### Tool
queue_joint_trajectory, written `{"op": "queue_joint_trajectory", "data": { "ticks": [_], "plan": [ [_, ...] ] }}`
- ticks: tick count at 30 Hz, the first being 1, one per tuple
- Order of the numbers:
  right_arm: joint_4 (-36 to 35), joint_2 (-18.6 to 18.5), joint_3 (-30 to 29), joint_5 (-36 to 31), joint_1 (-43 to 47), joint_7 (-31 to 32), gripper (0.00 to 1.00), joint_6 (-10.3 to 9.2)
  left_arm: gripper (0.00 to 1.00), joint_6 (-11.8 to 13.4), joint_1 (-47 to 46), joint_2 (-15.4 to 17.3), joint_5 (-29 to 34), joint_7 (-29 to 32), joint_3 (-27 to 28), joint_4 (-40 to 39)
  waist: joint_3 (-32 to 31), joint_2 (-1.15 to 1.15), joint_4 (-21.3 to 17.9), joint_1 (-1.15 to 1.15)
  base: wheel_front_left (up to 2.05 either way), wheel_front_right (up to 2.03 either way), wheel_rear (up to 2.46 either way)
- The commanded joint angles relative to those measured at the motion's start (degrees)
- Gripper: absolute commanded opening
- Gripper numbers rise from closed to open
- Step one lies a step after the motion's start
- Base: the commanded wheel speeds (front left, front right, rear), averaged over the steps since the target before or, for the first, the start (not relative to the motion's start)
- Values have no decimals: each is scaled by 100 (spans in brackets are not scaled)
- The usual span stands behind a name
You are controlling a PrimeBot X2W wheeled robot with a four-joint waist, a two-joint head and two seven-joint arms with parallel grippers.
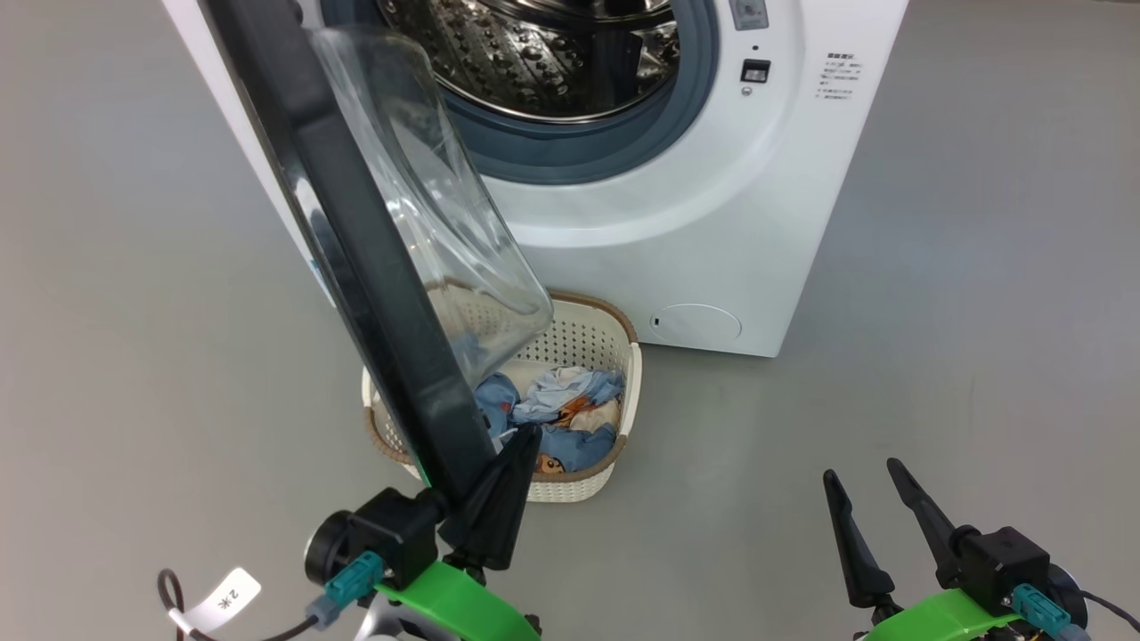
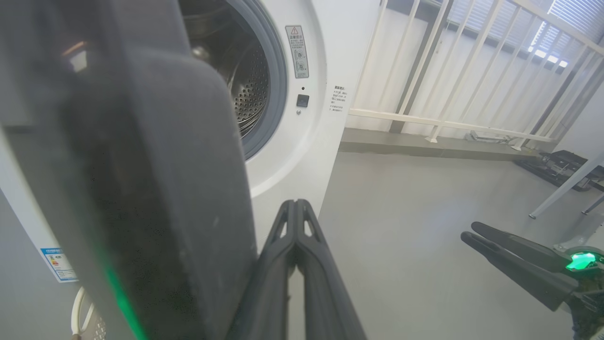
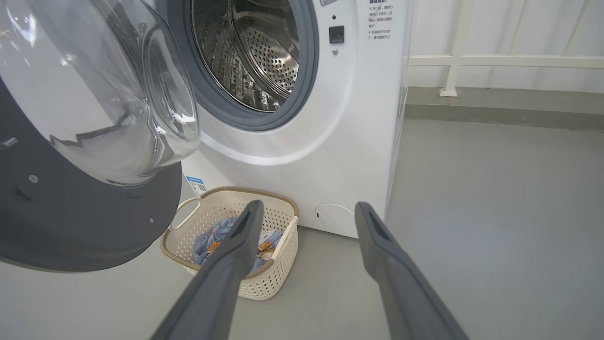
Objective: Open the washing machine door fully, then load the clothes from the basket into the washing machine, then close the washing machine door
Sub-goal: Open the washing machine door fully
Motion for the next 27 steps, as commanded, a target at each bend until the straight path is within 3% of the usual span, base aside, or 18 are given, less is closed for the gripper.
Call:
{"op": "queue_joint_trajectory", "data": {
  "ticks": [1,27],
  "plan": [
    [-104,-27,191,71,-218,-69,100,9,0,116,-100,172,-23,11,289,-148,-3,0,52,0,0,0,0],
    [-55,-27,242,166,-156,-69,100,9,0,683,472,594,-60,437,486,-911,-107,0,468,0,0,0,0]
  ]
}}
